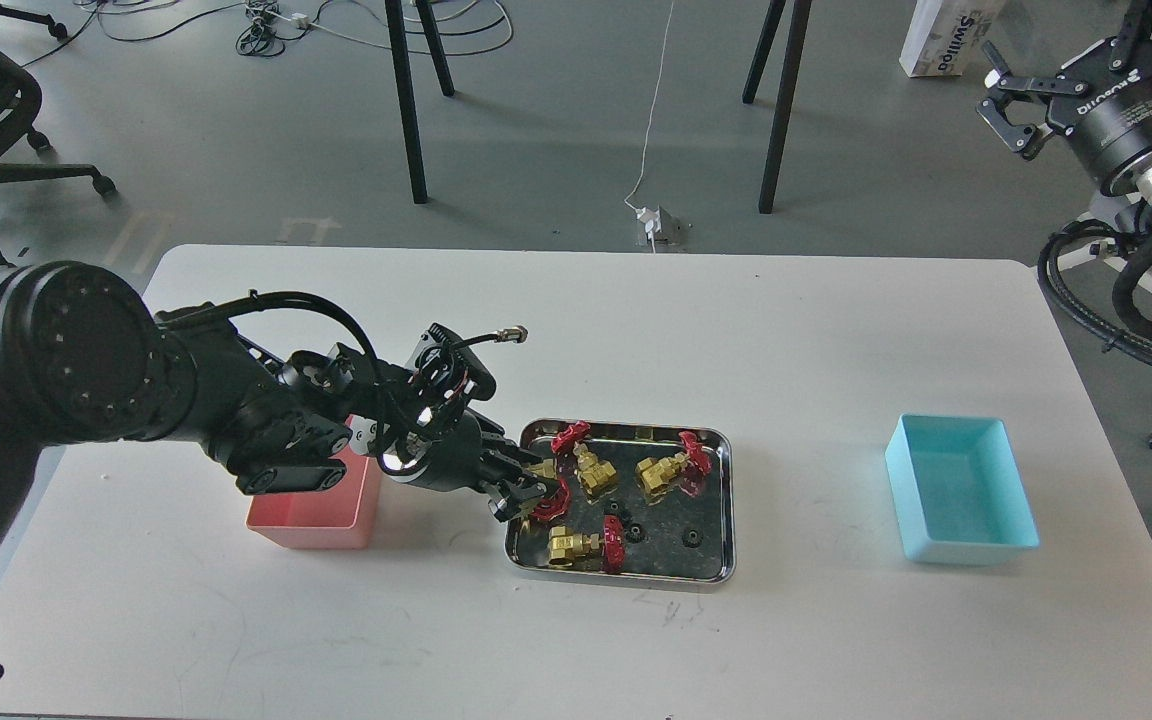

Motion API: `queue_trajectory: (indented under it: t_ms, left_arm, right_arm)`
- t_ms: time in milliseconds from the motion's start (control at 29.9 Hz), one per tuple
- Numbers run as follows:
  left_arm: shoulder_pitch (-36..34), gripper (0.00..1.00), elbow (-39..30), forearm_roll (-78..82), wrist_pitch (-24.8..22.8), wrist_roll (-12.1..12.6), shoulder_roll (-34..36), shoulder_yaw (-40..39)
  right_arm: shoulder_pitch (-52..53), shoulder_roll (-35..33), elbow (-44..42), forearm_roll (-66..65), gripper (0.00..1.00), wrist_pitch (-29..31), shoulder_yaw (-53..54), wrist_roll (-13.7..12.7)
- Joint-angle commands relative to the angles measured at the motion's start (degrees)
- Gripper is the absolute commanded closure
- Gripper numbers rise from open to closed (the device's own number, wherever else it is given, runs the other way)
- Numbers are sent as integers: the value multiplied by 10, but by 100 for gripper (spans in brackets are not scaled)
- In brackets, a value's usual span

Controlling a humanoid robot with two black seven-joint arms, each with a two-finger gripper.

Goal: Place valve in pink box and gear in blue box
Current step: 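Close the left gripper on the brass valve and lift it, then carry the valve with the left gripper and lower it into the pink box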

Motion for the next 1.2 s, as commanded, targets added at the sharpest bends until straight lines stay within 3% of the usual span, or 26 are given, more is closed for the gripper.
queue_trajectory:
  t_ms: [0,668,1169]
  left_arm:
    - [0,68,0,0,0,0,0,0]
    - [-5,79,-4,3,-2,0,3,-1]
    - [-76,79,-85,3,-4,0,54,-22]
  right_arm:
    - [0,1,0,0,0,0,0,0]
    - [-6,1,-1,0,0,0,-1,0]
    - [-4,5,2,0,0,0,4,0]
